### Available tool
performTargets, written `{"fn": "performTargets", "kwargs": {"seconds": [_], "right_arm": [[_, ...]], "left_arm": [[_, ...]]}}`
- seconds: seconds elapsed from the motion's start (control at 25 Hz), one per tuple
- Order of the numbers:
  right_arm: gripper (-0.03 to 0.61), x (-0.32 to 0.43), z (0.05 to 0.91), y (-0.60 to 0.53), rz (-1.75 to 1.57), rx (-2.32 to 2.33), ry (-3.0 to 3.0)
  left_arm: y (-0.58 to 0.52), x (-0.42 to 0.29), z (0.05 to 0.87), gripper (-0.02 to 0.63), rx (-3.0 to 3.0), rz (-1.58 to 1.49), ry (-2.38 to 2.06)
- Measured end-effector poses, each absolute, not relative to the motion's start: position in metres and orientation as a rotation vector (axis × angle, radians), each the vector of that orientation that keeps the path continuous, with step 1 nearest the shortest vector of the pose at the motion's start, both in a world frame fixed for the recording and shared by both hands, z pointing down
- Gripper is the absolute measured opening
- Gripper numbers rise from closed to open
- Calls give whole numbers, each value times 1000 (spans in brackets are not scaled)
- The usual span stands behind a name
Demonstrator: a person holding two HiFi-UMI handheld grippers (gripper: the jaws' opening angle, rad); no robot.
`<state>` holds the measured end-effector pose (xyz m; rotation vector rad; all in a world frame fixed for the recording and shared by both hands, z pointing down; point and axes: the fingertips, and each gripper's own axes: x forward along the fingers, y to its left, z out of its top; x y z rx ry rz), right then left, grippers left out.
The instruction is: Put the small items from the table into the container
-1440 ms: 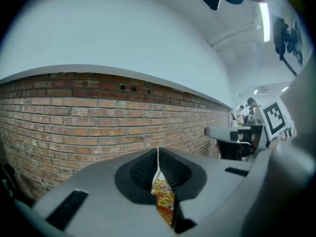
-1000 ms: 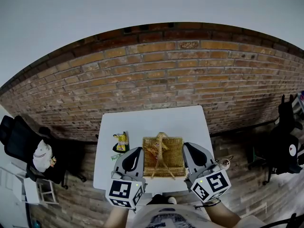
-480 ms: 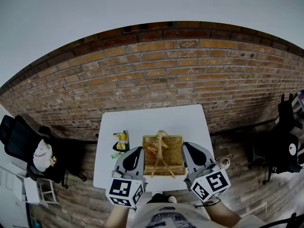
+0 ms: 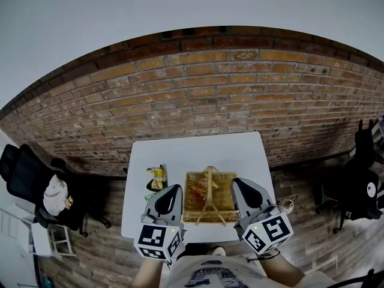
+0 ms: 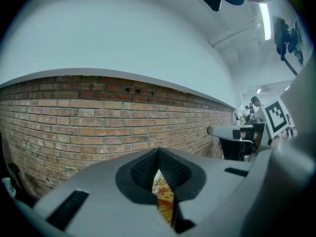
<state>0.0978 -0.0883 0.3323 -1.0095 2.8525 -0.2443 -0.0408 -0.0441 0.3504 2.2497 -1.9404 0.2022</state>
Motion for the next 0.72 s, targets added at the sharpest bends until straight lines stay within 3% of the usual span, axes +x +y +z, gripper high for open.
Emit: {"fn": "performTargets", "kwargs": {"seconds": [0.72], "right_arm": [[18, -2, 304, -117, -172, -1062, 2811]], "left_arm": [[-71, -171, 375, 48, 2193, 263, -1928]]}}
